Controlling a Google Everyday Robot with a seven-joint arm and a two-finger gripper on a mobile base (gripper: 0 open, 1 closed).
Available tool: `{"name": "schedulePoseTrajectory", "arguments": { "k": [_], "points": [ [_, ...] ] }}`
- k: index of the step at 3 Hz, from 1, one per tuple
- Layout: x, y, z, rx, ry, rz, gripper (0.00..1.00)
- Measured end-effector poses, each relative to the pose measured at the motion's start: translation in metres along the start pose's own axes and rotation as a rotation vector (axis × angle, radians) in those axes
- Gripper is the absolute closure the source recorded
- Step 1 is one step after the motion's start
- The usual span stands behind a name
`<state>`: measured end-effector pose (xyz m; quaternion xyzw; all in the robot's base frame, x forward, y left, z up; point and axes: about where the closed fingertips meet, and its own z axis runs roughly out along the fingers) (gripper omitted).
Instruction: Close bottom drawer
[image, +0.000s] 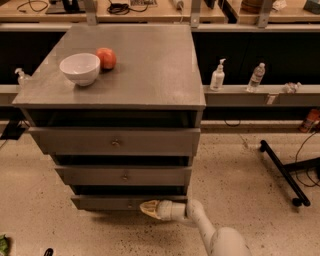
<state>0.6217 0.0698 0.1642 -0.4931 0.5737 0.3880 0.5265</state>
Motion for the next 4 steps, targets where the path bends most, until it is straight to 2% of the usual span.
{"name": "schedulePoseTrajectory", "arguments": {
  "k": [1,2,3,4],
  "points": [
    [0.002,-0.006,-0.006,0.023,-0.001,0.004,1.0],
    [0.002,-0.002,-0.011,0.037,-0.026,0.01,1.0],
    [-0.003,0.016,-0.01,-0.003,-0.039,-0.001,1.0],
    [-0.014,0.043,-0.011,-0.067,-0.025,-0.026,1.0]
  ]
}}
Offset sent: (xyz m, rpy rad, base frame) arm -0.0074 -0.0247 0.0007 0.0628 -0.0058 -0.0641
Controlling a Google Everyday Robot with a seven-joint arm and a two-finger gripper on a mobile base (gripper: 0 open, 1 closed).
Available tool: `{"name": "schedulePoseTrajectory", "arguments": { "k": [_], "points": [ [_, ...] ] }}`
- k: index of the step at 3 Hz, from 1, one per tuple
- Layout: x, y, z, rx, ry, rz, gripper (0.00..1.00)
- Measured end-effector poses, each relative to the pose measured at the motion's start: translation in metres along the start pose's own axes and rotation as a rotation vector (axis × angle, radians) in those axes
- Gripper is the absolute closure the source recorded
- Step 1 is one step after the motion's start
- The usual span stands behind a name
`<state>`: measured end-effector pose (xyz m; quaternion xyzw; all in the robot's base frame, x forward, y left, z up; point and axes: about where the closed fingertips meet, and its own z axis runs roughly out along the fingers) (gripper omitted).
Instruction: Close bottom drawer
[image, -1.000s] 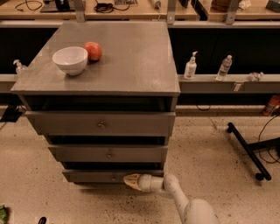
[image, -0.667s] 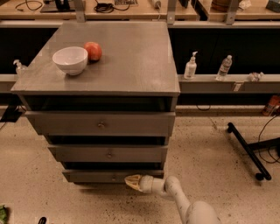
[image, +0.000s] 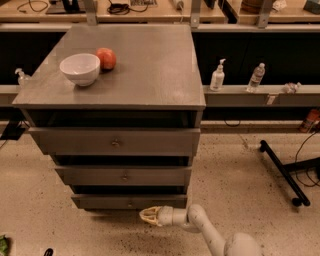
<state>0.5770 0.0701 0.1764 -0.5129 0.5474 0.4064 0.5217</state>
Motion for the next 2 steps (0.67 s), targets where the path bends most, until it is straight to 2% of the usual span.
{"name": "schedulePoseTrajectory", "arguments": {
  "k": [1,2],
  "points": [
    [-0.026,0.04,0.0,-0.071,0.025,-0.02,0.75],
    [-0.032,0.058,0.015,-0.107,-0.003,-0.01,0.44]
  ]
}}
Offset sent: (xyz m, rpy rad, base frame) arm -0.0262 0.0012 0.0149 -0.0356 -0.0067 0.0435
